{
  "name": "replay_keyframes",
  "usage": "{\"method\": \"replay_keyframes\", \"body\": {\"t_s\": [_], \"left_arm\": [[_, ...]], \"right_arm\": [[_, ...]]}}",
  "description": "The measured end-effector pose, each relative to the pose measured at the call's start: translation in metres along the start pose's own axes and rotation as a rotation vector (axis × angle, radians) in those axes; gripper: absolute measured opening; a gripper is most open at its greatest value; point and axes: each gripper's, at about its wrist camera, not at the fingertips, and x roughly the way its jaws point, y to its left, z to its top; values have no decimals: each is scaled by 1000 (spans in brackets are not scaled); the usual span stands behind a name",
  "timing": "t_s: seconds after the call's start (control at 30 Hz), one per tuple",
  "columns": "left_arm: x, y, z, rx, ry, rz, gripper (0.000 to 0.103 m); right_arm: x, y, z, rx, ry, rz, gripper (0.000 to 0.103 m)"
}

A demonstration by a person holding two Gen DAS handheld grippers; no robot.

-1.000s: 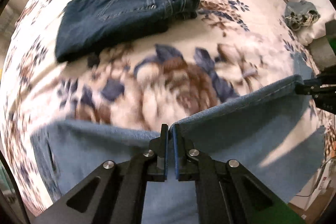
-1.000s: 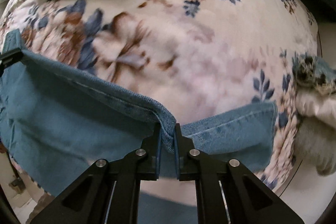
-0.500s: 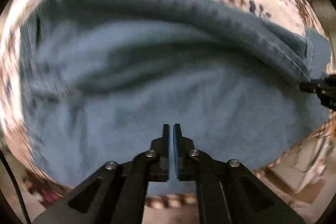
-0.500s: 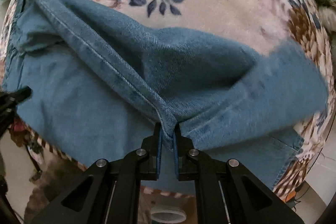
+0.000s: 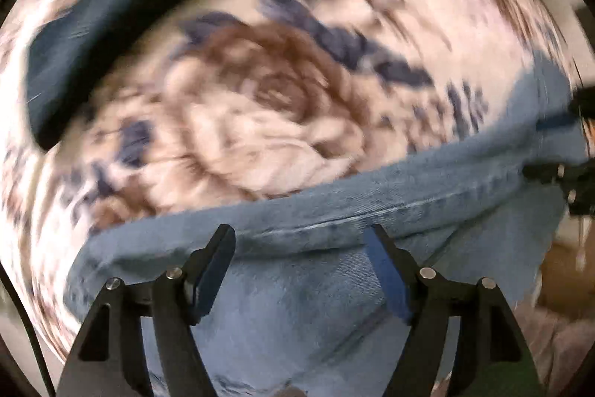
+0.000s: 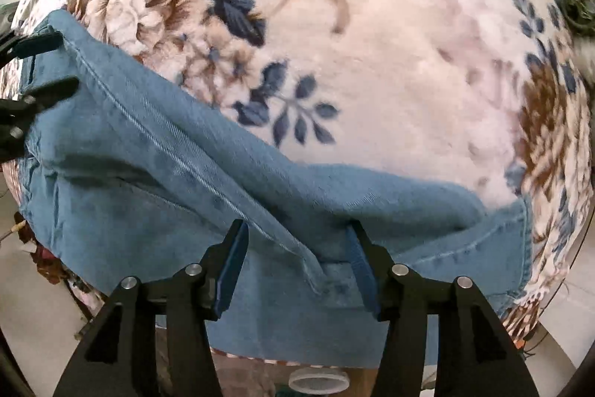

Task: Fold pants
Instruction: 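Lift the hems with both grippers and fold them over toward the waistband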

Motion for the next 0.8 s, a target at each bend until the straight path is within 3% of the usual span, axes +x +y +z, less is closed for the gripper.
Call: {"method": "replay_keyframes", "body": {"t_s": [0.13,0.23,0.3,0.37,0.4,0.43,0.47,0.5,0.67,0.8], "left_arm": [[26,-10,11,146,81,19,71],[42,-13,15,192,97,43,69],[47,-13,17,192,62,48,34],[43,-12,16,179,19,41,13],[38,-12,13,176,-12,52,11],[31,-12,9,175,-43,60,9],[24,-12,7,163,-73,68,8],[14,-12,0,141,-102,64,8],[-33,-14,-35,6,-232,21,7],[-69,-34,-92,-102,-276,-13,7]], "right_arm": [[-3,3,19,-15,32,-20,57],[0,8,25,-6,56,-24,57],[8,2,18,17,71,-29,57],[7,0,7,38,70,-35,57],[7,0,2,40,61,-43,56],[7,2,-3,35,49,-69,44],[9,3,-4,32,39,-91,16],[8,4,-8,43,27,-93,10],[-18,10,-36,86,-69,-113,6],[-36,23,-69,85,-100,-110,5]]}}
